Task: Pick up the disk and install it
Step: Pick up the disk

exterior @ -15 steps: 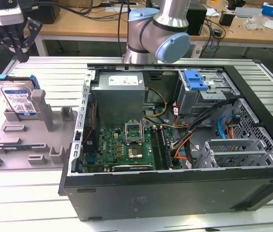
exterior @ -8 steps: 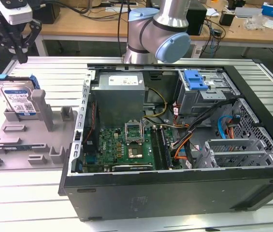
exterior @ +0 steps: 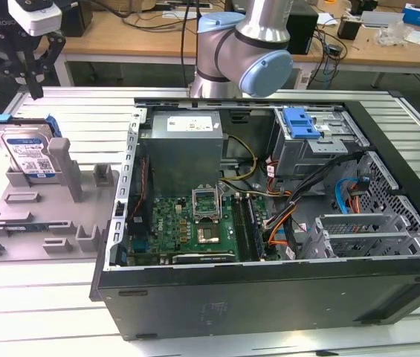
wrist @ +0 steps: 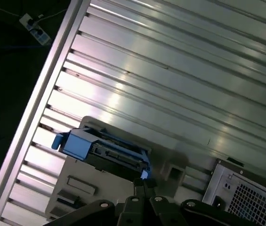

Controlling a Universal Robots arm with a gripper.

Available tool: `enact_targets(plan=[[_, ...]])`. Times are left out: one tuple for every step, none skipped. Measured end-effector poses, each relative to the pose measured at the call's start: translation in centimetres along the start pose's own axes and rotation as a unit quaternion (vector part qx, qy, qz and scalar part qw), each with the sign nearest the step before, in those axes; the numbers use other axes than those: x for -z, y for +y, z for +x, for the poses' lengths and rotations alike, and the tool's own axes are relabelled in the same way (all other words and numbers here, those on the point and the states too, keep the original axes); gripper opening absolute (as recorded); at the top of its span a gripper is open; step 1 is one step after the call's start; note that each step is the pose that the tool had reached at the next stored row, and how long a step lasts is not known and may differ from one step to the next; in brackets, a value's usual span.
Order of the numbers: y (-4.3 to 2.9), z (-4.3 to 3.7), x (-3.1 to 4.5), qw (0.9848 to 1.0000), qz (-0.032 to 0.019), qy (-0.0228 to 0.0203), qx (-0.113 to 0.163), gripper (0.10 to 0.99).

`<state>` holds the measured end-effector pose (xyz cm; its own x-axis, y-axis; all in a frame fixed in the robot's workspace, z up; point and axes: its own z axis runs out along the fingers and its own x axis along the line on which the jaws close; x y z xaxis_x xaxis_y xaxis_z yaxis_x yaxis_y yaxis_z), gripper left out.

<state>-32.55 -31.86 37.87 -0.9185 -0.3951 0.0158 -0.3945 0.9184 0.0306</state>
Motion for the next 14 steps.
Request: enact_targets(plan=[[0.00, 0.00, -0.02, 1.0000, 0.0014, -0.0027, 0.007, 0.106], [-0.01, -0.01, -0.05, 0.9998, 0.0036, -0.0066, 0.020, 0.106], [-0.01, -0.01, -0.11, 0.9994, 0.0054, -0.0095, 0.034, 0.106], [-0.01, -0.01, -0.16, 0.9989, 0.0064, -0.0106, 0.045, 0.106], [-0.01, -0.01, -0.17, 0.9986, 0.0069, -0.0109, 0.051, 0.106], [-0.01, -0.01, -0.20, 0.9980, 0.0073, -0.0110, 0.061, 0.106], [-0.01, -0.01, -0.22, 0.9976, 0.0074, -0.0109, 0.068, 0.106], [-0.01, -0.01, -0.24, 0.9973, 0.0075, -0.0109, 0.073, 0.106], [-0.01, -0.01, -0.25, 0.9968, 0.0075, -0.0108, 0.079, 0.114], [-0.01, -0.01, -0.27, 0.9963, 0.0075, -0.0106, 0.085, 0.169], [-0.01, -0.01, -0.28, 0.9956, 0.0075, -0.0104, 0.092, 0.235], [-0.01, -0.01, -0.29, 0.9951, 0.0075, -0.0103, 0.098, 0.294], [-0.01, -0.01, -0.31, 0.9942, 0.0076, -0.0101, 0.107, 0.357], [-0.01, -0.01, -0.32, 0.9935, 0.0076, -0.0099, 0.113, 0.357]])
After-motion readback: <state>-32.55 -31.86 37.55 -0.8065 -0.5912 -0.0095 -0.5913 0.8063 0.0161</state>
